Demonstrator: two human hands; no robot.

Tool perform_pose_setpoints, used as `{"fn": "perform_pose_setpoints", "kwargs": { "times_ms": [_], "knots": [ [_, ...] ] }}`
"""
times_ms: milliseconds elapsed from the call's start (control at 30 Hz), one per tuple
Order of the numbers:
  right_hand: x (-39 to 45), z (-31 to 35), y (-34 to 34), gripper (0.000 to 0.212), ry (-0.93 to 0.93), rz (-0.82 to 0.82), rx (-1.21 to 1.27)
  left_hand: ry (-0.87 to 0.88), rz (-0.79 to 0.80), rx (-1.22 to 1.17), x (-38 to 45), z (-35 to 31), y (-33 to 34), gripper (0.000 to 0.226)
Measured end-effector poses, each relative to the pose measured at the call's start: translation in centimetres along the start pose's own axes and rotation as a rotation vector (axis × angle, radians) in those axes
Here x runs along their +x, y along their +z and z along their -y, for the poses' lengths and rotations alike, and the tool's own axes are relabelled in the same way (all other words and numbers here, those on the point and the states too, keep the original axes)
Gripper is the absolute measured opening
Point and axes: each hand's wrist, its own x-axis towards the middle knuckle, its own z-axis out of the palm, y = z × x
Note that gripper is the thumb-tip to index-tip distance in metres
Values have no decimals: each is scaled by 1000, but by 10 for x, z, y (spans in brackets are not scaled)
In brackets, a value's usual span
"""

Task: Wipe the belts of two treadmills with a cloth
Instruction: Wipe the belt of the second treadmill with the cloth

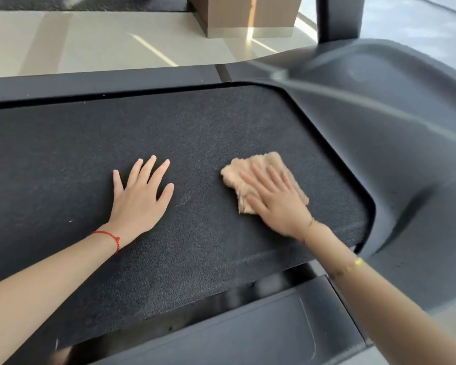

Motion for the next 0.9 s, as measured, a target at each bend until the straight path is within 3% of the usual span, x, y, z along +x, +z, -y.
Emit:
{"fn": "perform_pose_setpoints", "kwargs": {
  "times_ms": [100,267,367,433,600,700,767,900],
  "knots": [
    [43,12,-3,53,107,24,11,-35,-11,-12,-3,8,-4,59],
    [19,84,26,53,-322,34,-42,-119,-61,-32,-8,7,-4,57],
    [9,84,28,54,-443,46,4,-146,-78,-37,-11,7,-3,56],
    [26,64,22,54,-382,20,-1,-147,-76,-15,-11,7,-2,56],
    [125,-3,-7,54,24,1,-55,-154,-74,17,-9,3,0,58],
    [177,-4,-14,54,154,31,-2,-157,-71,34,-8,1,0,59],
    [197,20,-8,54,106,34,-23,-154,-71,51,-8,1,0,59],
    [202,75,12,54,-210,68,-25,-153,-64,71,-8,1,0,59]
  ]
}}
